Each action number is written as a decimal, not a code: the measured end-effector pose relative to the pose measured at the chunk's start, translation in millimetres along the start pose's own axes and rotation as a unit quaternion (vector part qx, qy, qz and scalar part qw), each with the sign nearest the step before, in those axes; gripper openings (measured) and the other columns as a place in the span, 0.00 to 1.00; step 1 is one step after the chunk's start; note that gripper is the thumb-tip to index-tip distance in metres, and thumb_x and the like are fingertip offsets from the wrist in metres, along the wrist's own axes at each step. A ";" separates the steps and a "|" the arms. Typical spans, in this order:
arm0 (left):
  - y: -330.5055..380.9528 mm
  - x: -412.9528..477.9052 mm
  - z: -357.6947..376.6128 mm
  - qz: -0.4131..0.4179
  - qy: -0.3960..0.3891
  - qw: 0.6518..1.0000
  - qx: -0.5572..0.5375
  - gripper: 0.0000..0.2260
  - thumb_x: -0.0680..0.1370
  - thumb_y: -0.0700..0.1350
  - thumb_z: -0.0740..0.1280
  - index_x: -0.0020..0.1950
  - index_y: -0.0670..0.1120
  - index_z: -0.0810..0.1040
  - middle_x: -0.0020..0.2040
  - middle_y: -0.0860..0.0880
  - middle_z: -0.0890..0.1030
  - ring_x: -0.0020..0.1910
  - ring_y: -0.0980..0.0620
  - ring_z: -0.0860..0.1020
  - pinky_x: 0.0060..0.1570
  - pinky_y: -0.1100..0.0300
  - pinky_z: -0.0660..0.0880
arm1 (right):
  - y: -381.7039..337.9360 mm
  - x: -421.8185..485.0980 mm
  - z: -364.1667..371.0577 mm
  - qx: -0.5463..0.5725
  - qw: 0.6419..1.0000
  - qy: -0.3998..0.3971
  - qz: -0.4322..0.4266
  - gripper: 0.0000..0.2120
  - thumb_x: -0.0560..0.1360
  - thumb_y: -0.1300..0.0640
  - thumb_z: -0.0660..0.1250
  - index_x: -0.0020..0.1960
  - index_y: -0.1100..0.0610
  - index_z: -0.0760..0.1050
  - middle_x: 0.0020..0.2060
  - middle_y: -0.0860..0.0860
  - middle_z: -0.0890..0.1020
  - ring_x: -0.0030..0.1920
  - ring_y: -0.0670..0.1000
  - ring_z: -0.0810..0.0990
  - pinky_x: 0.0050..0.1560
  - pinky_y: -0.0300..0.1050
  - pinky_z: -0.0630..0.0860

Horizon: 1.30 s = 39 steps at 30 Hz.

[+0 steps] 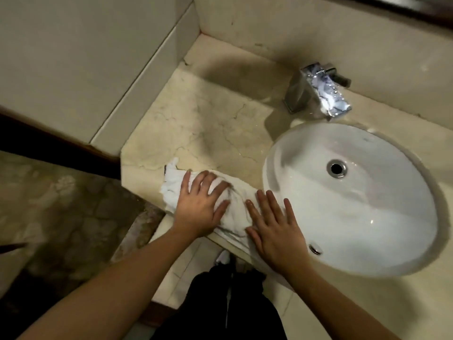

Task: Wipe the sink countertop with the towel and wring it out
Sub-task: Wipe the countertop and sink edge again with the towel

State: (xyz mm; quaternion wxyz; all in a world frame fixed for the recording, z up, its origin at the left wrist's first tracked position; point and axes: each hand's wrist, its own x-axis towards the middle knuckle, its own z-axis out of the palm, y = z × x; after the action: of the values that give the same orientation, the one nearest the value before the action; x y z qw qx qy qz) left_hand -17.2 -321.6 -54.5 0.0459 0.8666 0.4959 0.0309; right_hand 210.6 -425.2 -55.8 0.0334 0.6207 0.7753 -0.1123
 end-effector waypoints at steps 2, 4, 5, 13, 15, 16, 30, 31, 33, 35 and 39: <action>-18.2 0.2 -2.4 -0.002 0.000 1.000 0.010 0.22 0.84 0.59 0.58 0.70 0.49 0.78 0.69 0.41 0.78 0.72 0.38 0.72 0.77 0.34 0.57 | -15.4 13.4 0.4 0.008 1.000 0.013 0.001 0.30 0.86 0.41 0.50 0.84 0.54 0.54 0.84 0.58 0.53 0.84 0.59 0.48 0.80 0.67 0.53; -37.3 -2.6 -3.6 -0.005 -0.003 1.000 0.021 0.22 0.84 0.59 0.58 0.69 0.48 0.79 0.69 0.40 0.78 0.71 0.37 0.73 0.77 0.35 0.58 | -34.9 25.0 1.9 0.020 1.000 0.020 0.006 0.30 0.86 0.42 0.51 0.84 0.55 0.55 0.83 0.59 0.54 0.84 0.60 0.50 0.80 0.68 0.55; -46.2 -5.2 -4.2 -0.007 -0.010 1.000 0.028 0.22 0.84 0.59 0.59 0.69 0.47 0.79 0.69 0.40 0.78 0.71 0.37 0.73 0.77 0.35 0.58 | -44.1 29.6 2.8 0.026 1.000 0.017 0.005 0.30 0.86 0.42 0.50 0.84 0.55 0.55 0.83 0.59 0.54 0.84 0.60 0.51 0.79 0.68 0.55; -125.7 33.9 -13.1 0.009 -0.038 0.998 0.040 0.22 0.83 0.60 0.58 0.70 0.49 0.77 0.71 0.41 0.76 0.74 0.39 0.70 0.79 0.38 0.55 | -73.4 101.2 -6.1 0.064 0.998 0.028 0.005 0.29 0.85 0.41 0.53 0.84 0.49 0.57 0.83 0.56 0.57 0.84 0.58 0.53 0.79 0.68 0.55; -138.8 53.0 -13.6 0.017 -0.021 0.999 0.037 0.22 0.83 0.59 0.59 0.71 0.49 0.76 0.71 0.41 0.76 0.74 0.39 0.70 0.79 0.38 0.55 | -70.8 123.1 -11.5 0.064 0.997 0.034 0.015 0.30 0.85 0.40 0.54 0.84 0.49 0.57 0.83 0.55 0.57 0.84 0.57 0.53 0.79 0.68 0.54; -146.5 65.8 -13.9 0.024 -0.016 0.999 0.038 0.21 0.83 0.59 0.59 0.71 0.49 0.76 0.70 0.42 0.76 0.73 0.39 0.70 0.78 0.38 0.56 | -67.9 136.1 -14.2 0.063 0.997 0.035 0.019 0.30 0.85 0.40 0.54 0.84 0.48 0.56 0.83 0.55 0.57 0.84 0.57 0.52 0.79 0.68 0.53; -172.0 230.9 -5.9 -0.019 -0.016 0.999 0.021 0.23 0.84 0.61 0.53 0.77 0.56 0.66 0.77 0.46 0.68 0.77 0.42 0.63 0.78 0.42 0.55 | 6.7 273.5 -48.5 0.013 0.994 0.055 0.094 0.29 0.86 0.37 0.42 0.84 0.44 0.49 0.84 0.50 0.51 0.84 0.53 0.43 0.81 0.64 0.43; -171.9 229.7 -7.4 -0.019 -0.029 0.999 0.013 0.23 0.84 0.61 0.52 0.78 0.56 0.64 0.78 0.46 0.66 0.78 0.42 0.62 0.78 0.42 0.54 | 3.8 271.0 -47.9 0.015 0.993 0.059 0.100 0.29 0.86 0.37 0.41 0.84 0.44 0.49 0.84 0.50 0.51 0.84 0.52 0.43 0.81 0.64 0.43; -169.9 218.7 -9.7 -0.020 -0.053 0.998 -0.003 0.24 0.85 0.61 0.51 0.80 0.56 0.62 0.81 0.46 0.63 0.80 0.43 0.58 0.79 0.43 0.51 | -4.6 261.6 -45.5 0.019 0.992 0.062 0.110 0.28 0.86 0.38 0.41 0.84 0.44 0.49 0.84 0.50 0.51 0.84 0.53 0.44 0.81 0.64 0.43; -164.9 197.7 -8.0 -0.029 -0.058 0.998 -0.018 0.25 0.85 0.61 0.50 0.80 0.56 0.61 0.82 0.47 0.62 0.81 0.44 0.58 0.80 0.43 0.50 | -13.4 246.8 -41.6 0.020 0.992 0.059 0.111 0.28 0.86 0.39 0.42 0.84 0.45 0.50 0.84 0.51 0.52 0.84 0.53 0.45 0.81 0.64 0.44; -153.6 144.3 -11.3 -0.045 -0.057 0.996 -0.059 0.24 0.83 0.61 0.52 0.78 0.56 0.65 0.79 0.47 0.66 0.79 0.43 0.61 0.79 0.42 0.53 | -37.7 203.9 -36.8 0.033 0.992 0.058 0.104 0.27 0.86 0.42 0.46 0.84 0.47 0.54 0.84 0.53 0.55 0.84 0.54 0.49 0.81 0.65 0.47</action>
State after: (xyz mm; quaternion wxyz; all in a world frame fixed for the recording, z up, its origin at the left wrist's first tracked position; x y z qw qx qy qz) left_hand -76.9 -119.2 -59.1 0.1259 0.8397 0.5281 0.0087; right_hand 130.9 -230.3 -54.0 -0.0203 0.7043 0.7028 -0.0980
